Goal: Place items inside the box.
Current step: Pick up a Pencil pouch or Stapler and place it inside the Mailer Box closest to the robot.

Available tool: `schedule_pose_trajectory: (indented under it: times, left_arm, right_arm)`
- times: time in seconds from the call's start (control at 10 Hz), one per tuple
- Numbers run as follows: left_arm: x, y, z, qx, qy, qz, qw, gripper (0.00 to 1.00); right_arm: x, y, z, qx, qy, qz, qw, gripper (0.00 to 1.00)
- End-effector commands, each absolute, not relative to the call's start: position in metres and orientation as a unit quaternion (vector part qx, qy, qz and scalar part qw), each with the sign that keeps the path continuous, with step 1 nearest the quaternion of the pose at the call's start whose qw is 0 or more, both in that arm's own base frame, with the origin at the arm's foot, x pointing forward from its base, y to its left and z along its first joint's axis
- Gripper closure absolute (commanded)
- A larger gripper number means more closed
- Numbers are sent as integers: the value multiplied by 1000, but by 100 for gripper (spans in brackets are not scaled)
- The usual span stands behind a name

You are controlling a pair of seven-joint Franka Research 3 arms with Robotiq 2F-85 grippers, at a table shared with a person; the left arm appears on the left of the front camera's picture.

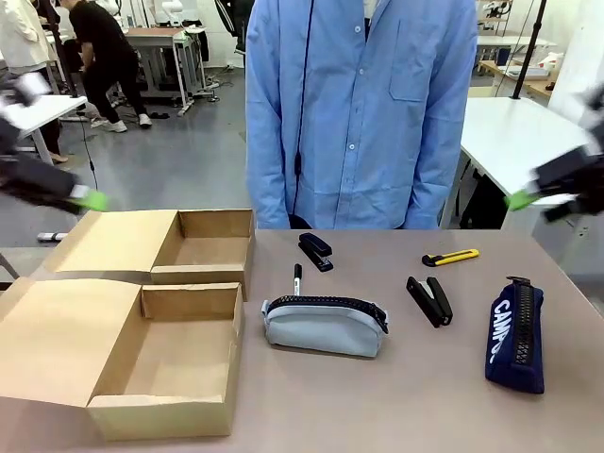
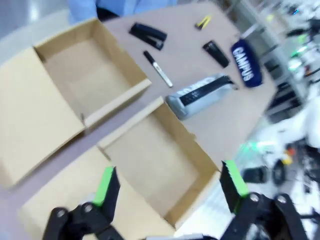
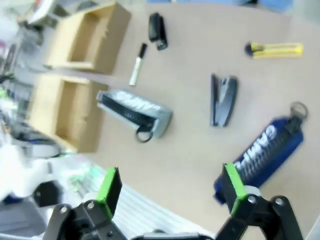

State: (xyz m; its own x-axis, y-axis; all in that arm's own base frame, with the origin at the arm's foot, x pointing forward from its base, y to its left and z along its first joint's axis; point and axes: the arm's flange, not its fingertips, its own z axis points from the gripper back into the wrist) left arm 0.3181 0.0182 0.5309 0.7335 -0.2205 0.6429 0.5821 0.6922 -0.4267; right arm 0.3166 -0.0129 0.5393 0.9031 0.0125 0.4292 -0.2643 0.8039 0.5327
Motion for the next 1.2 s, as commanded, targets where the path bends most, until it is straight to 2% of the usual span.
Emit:
schedule_pose_trajectory:
  times: [0.0, 0.1, 0.3, 0.4, 0.5, 0.6, 1.1]
  left_arm:
    - [313, 123, 498, -419, -283, -114, 855, 0]
    - [307, 154, 477, -467, -300, -61, 830, 0]
    - [293, 154, 449, -542, -373, 27, 752, 0]
    - [294, 139, 444, -552, -403, 14, 729, 0]
    - [300, 122, 445, -544, -415, 12, 729, 0]
    - [290, 195, 456, -540, -356, 35, 761, 0]
    - [290, 195, 456, -540, -356, 35, 761, 0]
  right_arm:
    - [299, -109, 531, 415, -219, -47, 882, 0]
    - [287, -148, 519, 449, -235, -93, 857, 0]
    - [263, -209, 491, 472, -263, -177, 822, 0]
    - [257, -233, 474, 476, -271, -213, 809, 0]
    - [254, -249, 455, 446, -283, -264, 807, 0]
    - [243, -230, 485, 468, -251, -204, 822, 0]
    - [243, -230, 485, 468, -251, -204, 822, 0]
